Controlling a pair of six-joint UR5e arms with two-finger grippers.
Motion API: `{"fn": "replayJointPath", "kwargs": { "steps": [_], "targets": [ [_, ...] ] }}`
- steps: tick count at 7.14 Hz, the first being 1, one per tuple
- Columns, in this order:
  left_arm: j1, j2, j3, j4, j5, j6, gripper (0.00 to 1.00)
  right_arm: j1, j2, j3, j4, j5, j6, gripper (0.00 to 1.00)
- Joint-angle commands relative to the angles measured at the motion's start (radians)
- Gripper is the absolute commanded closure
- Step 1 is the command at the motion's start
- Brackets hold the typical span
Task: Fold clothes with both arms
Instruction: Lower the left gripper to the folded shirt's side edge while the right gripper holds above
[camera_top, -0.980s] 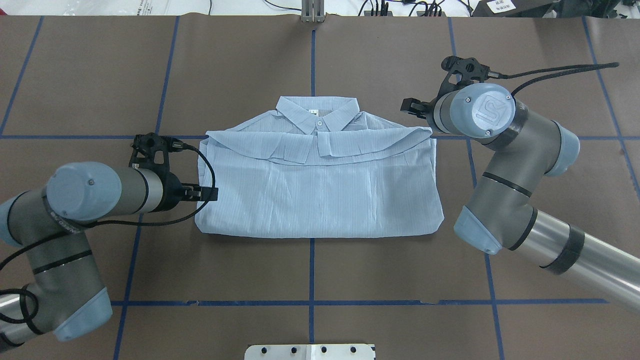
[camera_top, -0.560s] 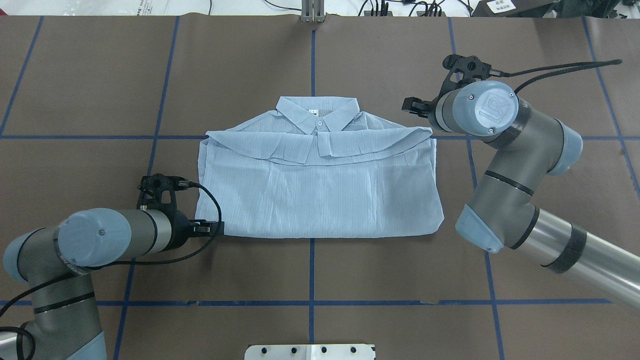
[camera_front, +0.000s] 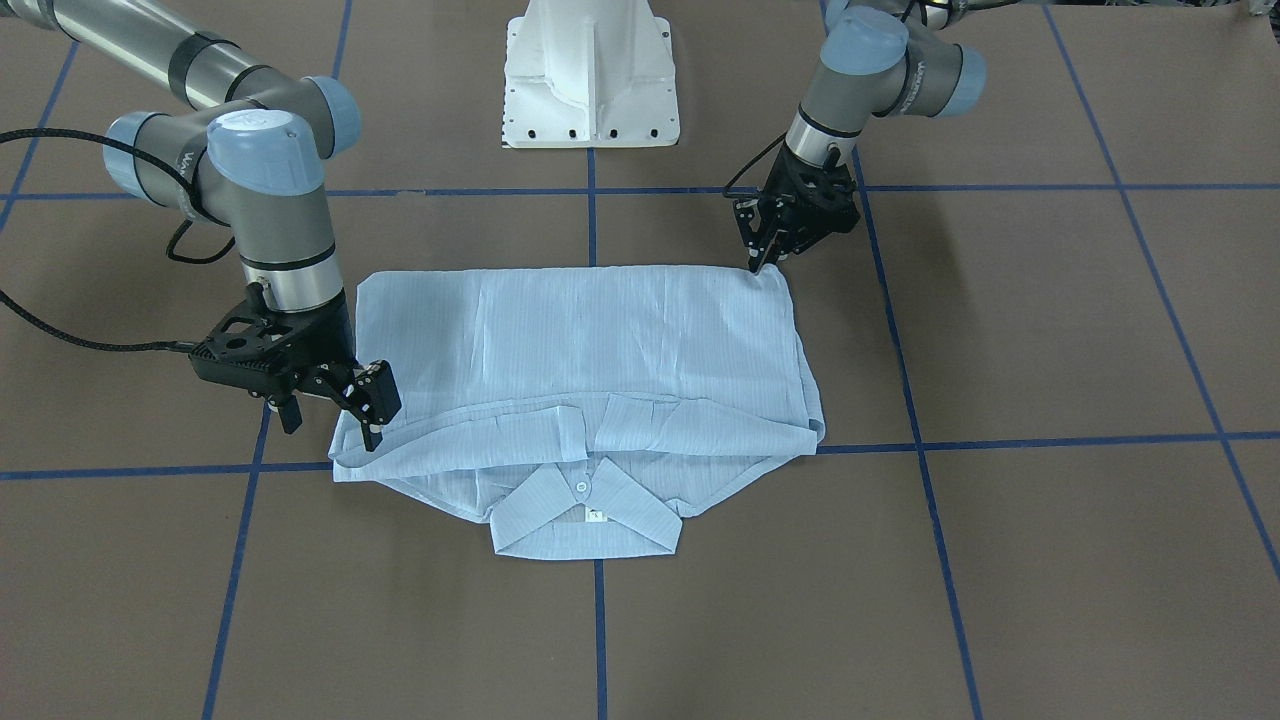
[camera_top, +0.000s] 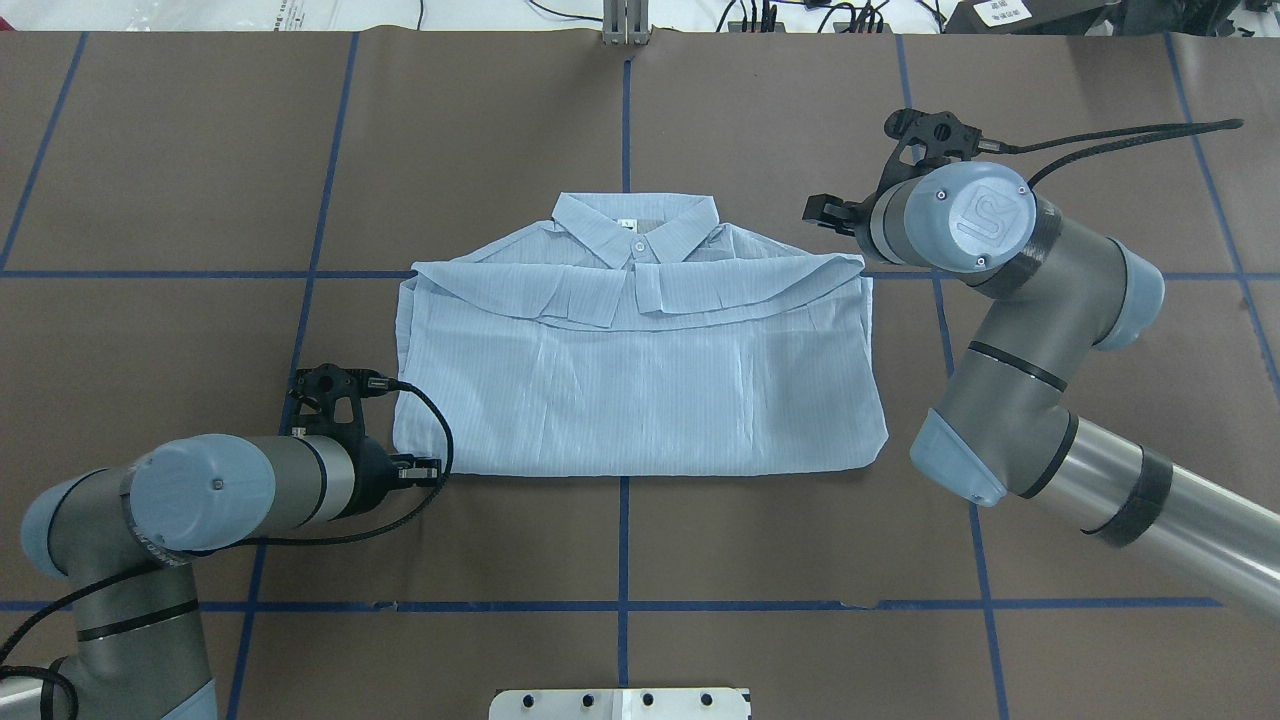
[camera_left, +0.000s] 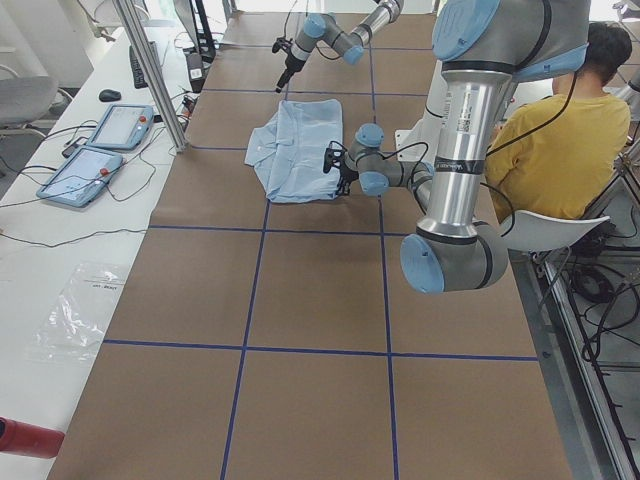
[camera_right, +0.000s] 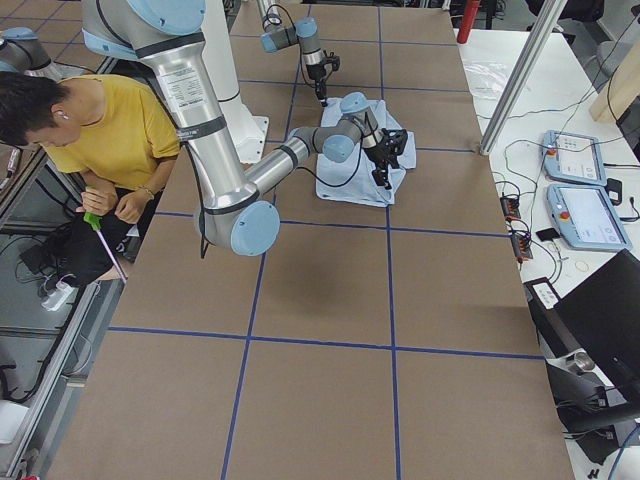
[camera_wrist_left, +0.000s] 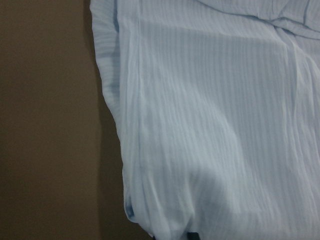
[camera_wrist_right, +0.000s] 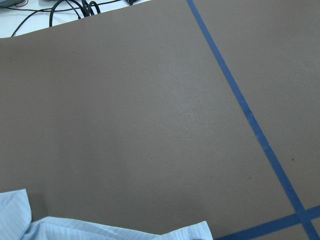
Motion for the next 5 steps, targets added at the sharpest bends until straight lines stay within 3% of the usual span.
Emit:
{"fn": "replayJointPath", "kwargs": {
  "steps": [1,3,5],
  "targets": [
    [-0.014,-0.001,-0.002,0.001,0.007,0.008,1.0,-0.008,-0.001,-0.004,0.0,-0.006,0.004,0.0],
    [-0.132,0.014,0.003,0.005,0.006,0.142,1.0,-0.014,0.006,0.0,0.0,-0.009,0.016,0.0],
    [-0.296,0.009,0.079,0.005,0.004,0.336,1.0,-0.027,0.008,0.003,0.001,-0.009,0.029,0.0]
  ]
}}
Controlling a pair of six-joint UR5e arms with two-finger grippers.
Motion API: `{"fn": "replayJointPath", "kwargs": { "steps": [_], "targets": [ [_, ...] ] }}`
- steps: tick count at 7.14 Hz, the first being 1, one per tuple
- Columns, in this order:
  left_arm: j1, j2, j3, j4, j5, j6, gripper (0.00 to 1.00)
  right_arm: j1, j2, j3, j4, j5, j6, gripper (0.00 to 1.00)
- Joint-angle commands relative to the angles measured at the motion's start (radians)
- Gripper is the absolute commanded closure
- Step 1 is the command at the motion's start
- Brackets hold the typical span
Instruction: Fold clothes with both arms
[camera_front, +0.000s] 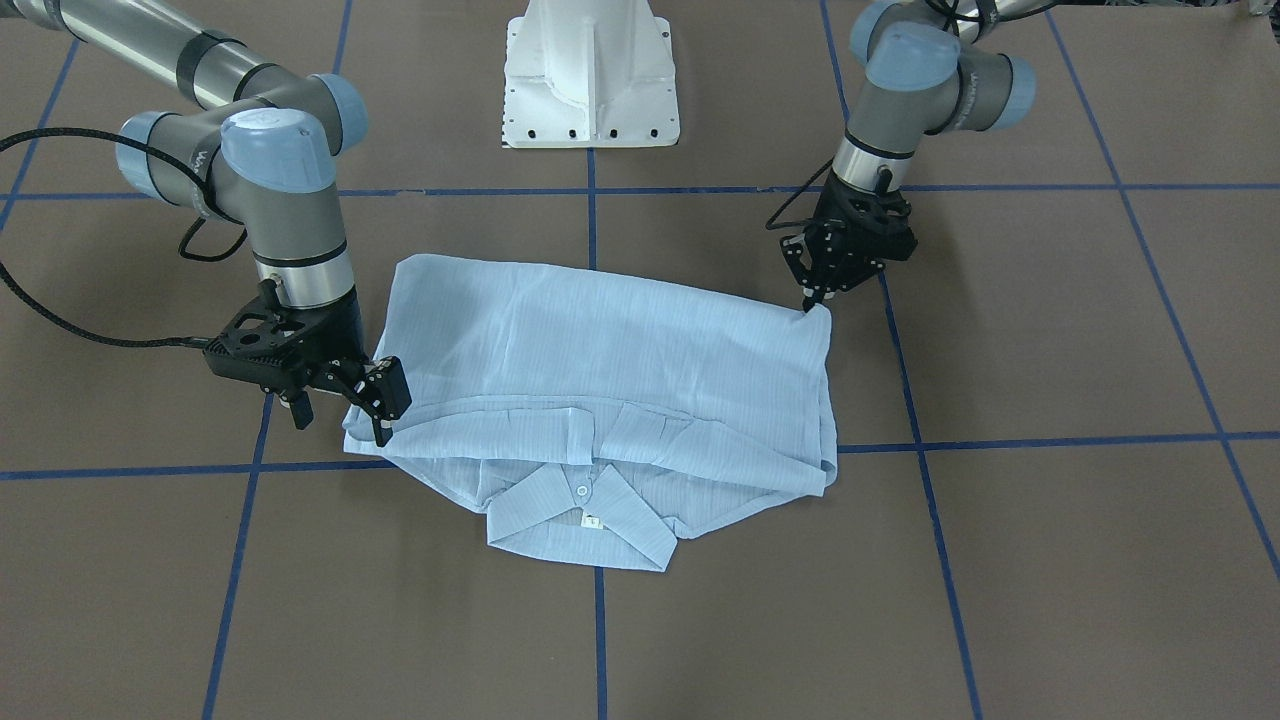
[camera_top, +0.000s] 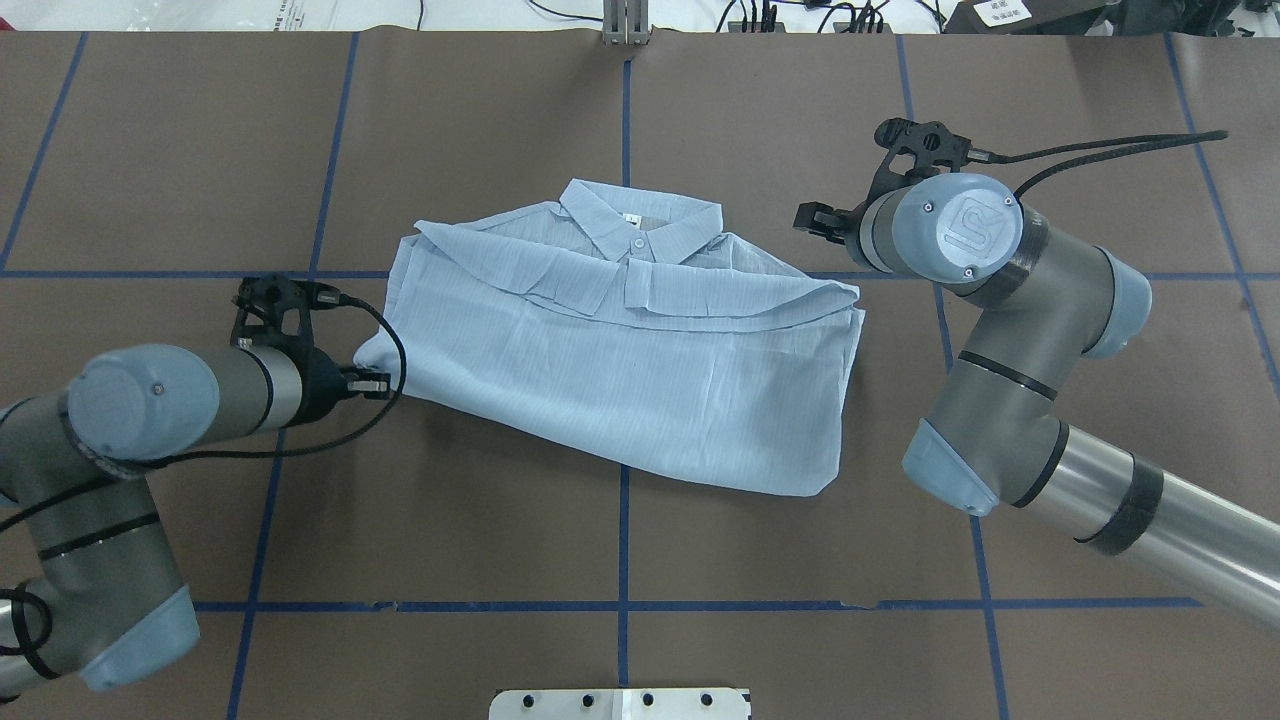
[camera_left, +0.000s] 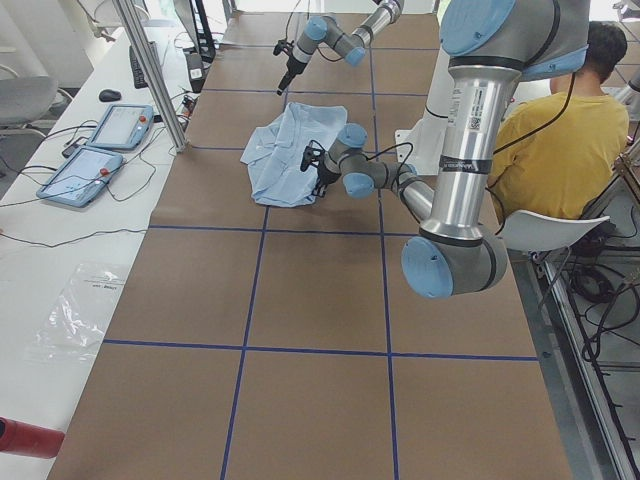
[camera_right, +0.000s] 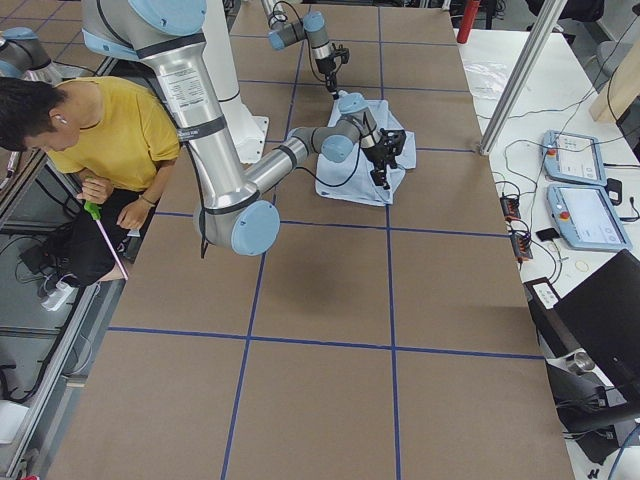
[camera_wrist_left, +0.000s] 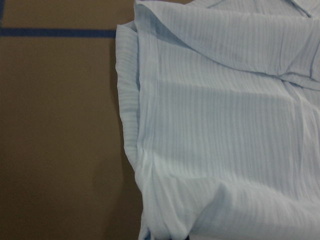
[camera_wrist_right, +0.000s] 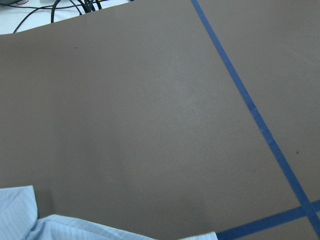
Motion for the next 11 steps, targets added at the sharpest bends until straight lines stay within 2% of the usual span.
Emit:
{"fn": "replayJointPath", "kwargs": {
  "steps": [1,3,4,7,8,9,10,11],
  "targets": [
    [-0.172,-0.046,0.144,-0.008,-0.002,0.186,1.0,-0.01,0.002,0.002,0.0,0.0,0.011,0.0],
    [-0.225,-0.325,0.477,-0.014,0.028,0.205,1.0,-0.032,0.008,0.013,0.0,0.0,0.046,0.0],
    [-0.268,-0.417,0.626,-0.073,0.07,0.21,1.0,-0.045,0.02,0.014,-0.001,0.0,0.048,0.0],
    [-0.349,-0.621,0.939,-0.194,0.07,0.222,1.0,-0.063,0.034,0.036,-0.001,-0.002,0.048,0.0],
    [-0.355,-0.613,0.966,-0.265,0.066,0.224,0.91,-0.071,0.049,0.03,-0.001,-0.002,0.048,0.0],
    [-0.354,-0.581,0.942,-0.296,0.055,0.24,0.01,-0.08,0.091,0.016,-0.012,-0.003,0.053,0.0],
    [-0.355,-0.529,0.888,-0.333,-0.027,0.285,0.0,-0.088,0.156,-0.04,-0.026,-0.002,0.168,0.0],
    [-0.355,-0.462,0.818,-0.373,-0.061,0.285,0.0,-0.094,0.257,-0.153,-0.044,-0.003,0.229,0.0]
  ]
}}
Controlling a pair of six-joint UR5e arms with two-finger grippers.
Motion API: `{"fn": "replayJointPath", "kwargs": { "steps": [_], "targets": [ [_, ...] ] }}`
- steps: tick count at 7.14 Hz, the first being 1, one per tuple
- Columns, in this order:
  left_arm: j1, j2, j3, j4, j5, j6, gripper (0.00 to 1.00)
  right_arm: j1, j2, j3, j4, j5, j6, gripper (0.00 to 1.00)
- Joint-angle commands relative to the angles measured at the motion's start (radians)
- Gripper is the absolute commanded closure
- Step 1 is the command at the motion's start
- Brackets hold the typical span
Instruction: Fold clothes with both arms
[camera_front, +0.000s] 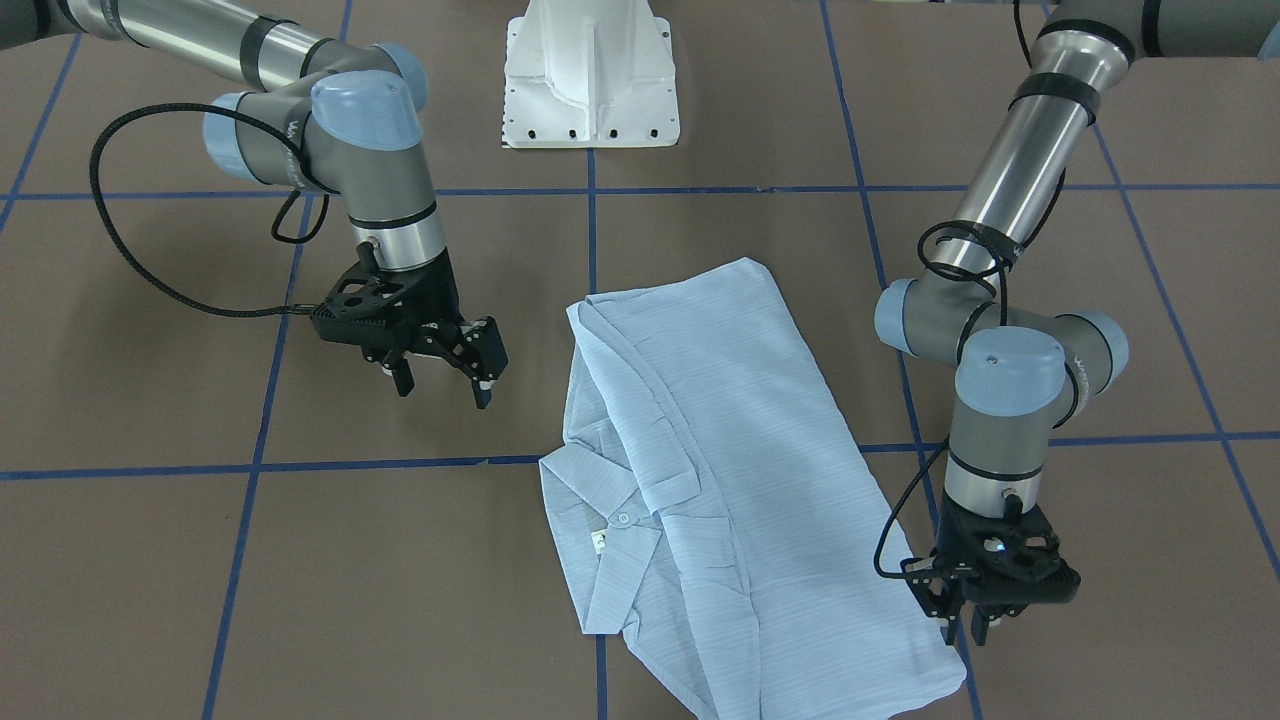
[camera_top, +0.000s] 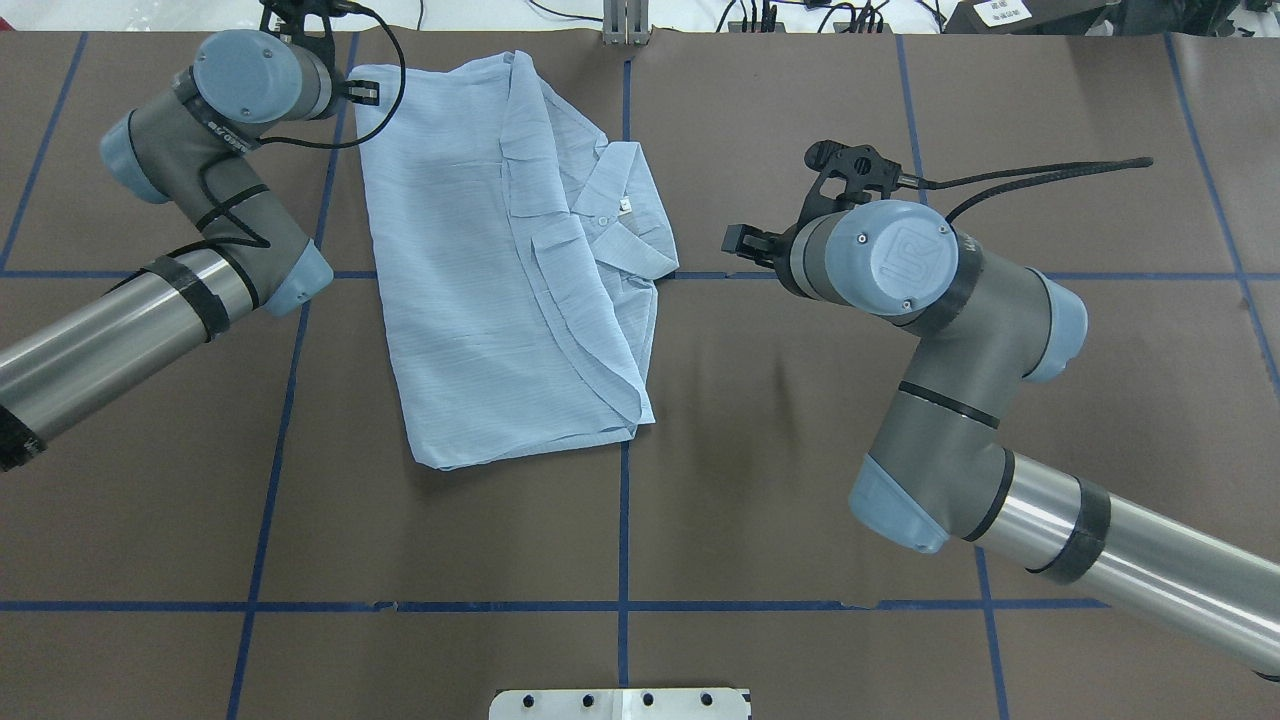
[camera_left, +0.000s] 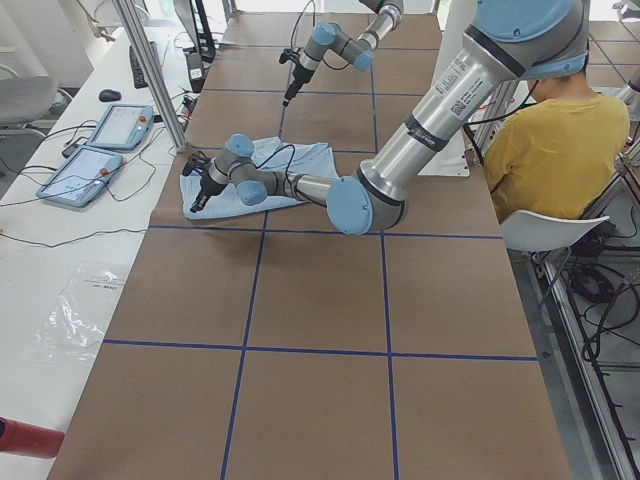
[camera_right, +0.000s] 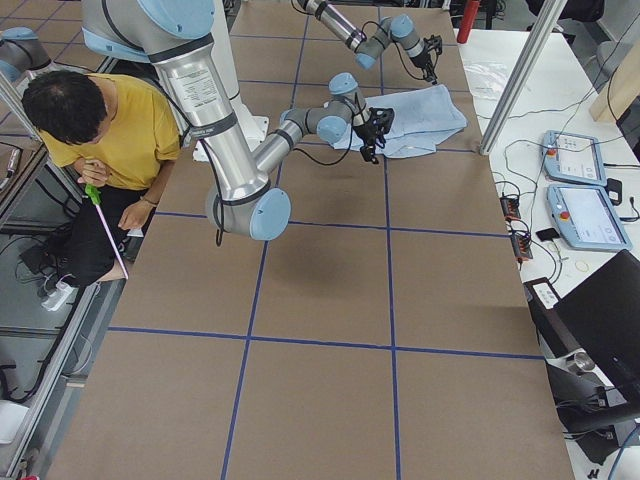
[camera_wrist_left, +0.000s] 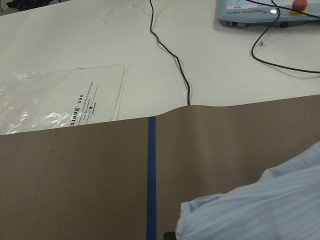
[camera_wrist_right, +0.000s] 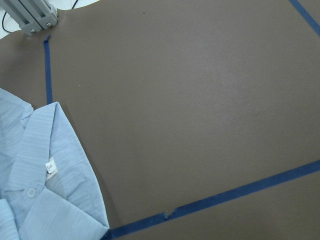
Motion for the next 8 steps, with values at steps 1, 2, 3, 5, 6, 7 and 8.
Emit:
{"fn": "replayJointPath", "kwargs": {
  "steps": [1,2,3,5,6,7,8],
  "targets": [
    [0.007,0.088,-0.108,-0.059,-0.055,0.004,0.0,-0.013,0.178,-0.207,-0.018,-0.001,0.178,0.02],
    [0.026,0.094,-0.132,-0.061,-0.055,0.0,0.0,-0.025,0.223,-0.276,-0.018,-0.018,0.223,0.05],
    [0.04,0.097,-0.137,-0.061,-0.055,-0.003,0.0,-0.042,0.253,-0.324,-0.014,-0.072,0.255,0.08],
    [0.06,0.097,-0.139,-0.061,-0.055,-0.055,0.0,-0.062,0.289,-0.381,-0.009,-0.113,0.262,0.18],
    [0.063,0.097,-0.14,-0.063,-0.055,-0.055,0.0,-0.065,0.287,-0.396,-0.009,-0.113,0.26,0.2],
    [0.063,0.097,-0.14,-0.063,-0.055,-0.055,0.0,-0.074,0.286,-0.421,-0.009,-0.119,0.259,0.21],
    [0.063,0.099,-0.14,-0.063,-0.055,-0.053,0.0,-0.081,0.287,-0.428,-0.009,-0.131,0.26,0.21]
  ]
}}
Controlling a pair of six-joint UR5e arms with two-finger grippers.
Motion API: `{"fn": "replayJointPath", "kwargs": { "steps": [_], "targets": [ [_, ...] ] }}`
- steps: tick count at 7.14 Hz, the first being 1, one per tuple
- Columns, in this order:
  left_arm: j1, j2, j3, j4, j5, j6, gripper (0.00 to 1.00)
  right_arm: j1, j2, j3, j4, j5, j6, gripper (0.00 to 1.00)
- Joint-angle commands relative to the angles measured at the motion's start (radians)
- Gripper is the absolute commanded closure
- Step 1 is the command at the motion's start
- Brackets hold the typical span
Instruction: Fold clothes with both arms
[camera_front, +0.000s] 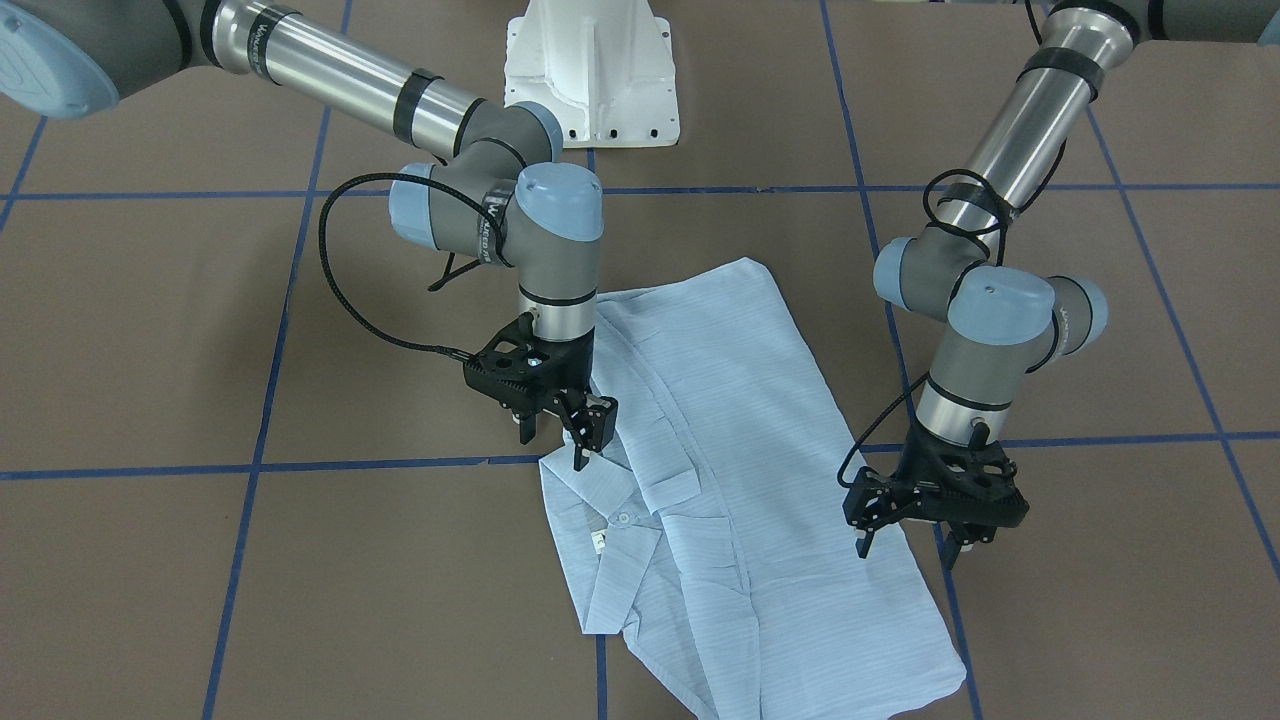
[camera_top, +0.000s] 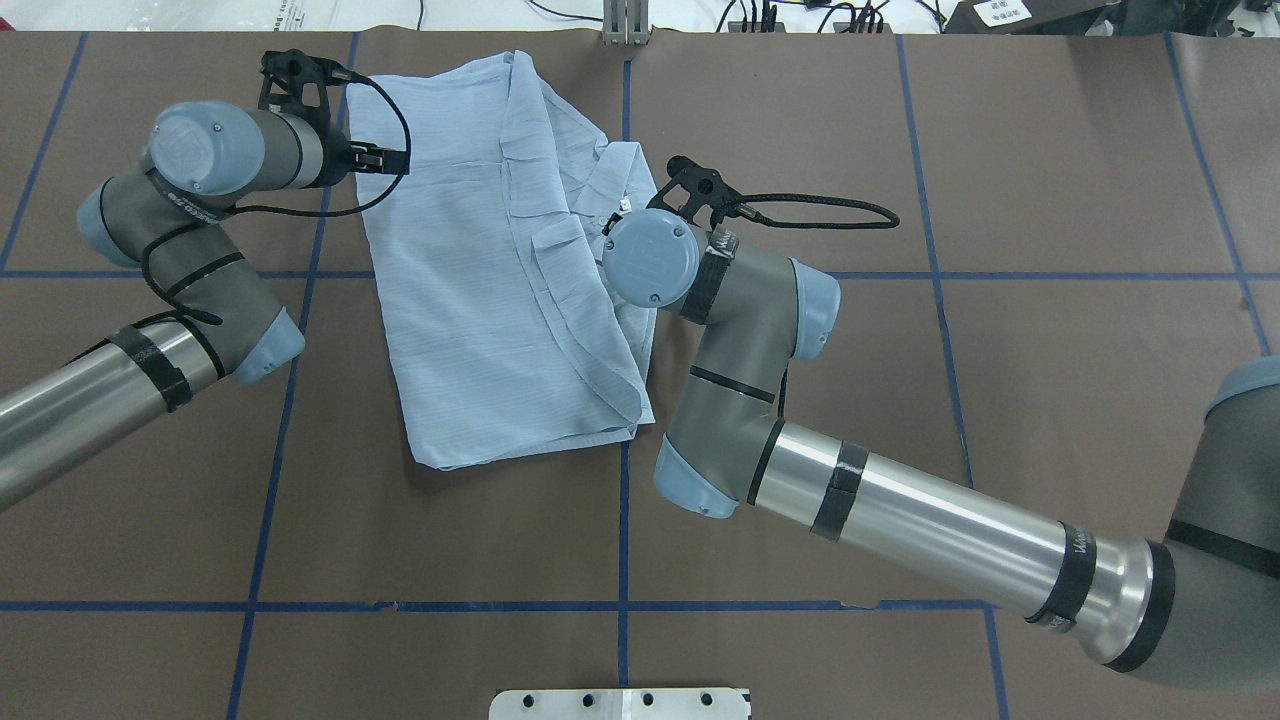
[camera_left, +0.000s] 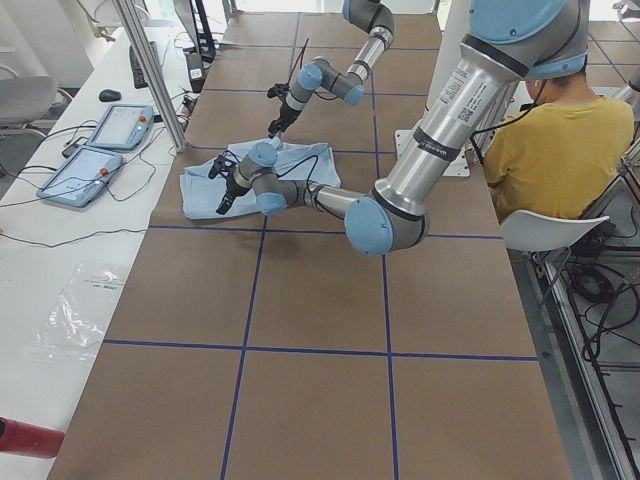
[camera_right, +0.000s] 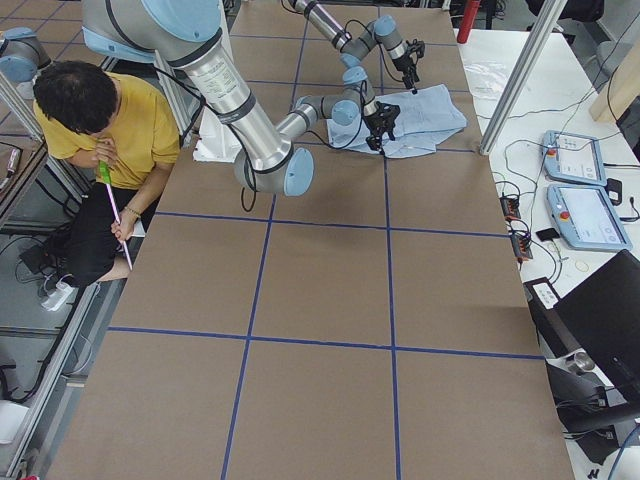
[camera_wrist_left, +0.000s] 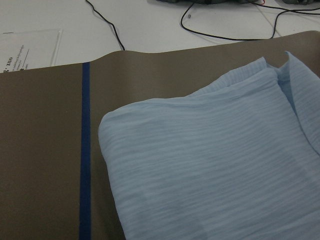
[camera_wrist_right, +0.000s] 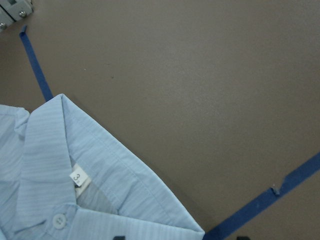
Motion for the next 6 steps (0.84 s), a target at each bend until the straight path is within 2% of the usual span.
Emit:
{"fn": "replayJointPath", "kwargs": {
  "steps": [1,2,4,6],
  "targets": [
    [0.001,0.001,-0.001,0.0,0.0,0.0,0.0,-0.009,0.003,-0.019,0.0,-0.015,0.001,0.23],
    [-0.001,0.003,-0.001,0.0,0.0,0.0,0.0,-0.009,0.003,-0.02,0.002,-0.021,0.002,0.33],
    [-0.001,0.007,-0.001,0.0,0.0,0.0,0.0,-0.009,0.012,-0.022,0.003,-0.027,0.022,0.63],
    [-0.001,0.01,-0.011,0.0,0.002,0.0,0.0,-0.009,0.018,-0.023,0.003,-0.03,0.05,0.98]
  ]
}}
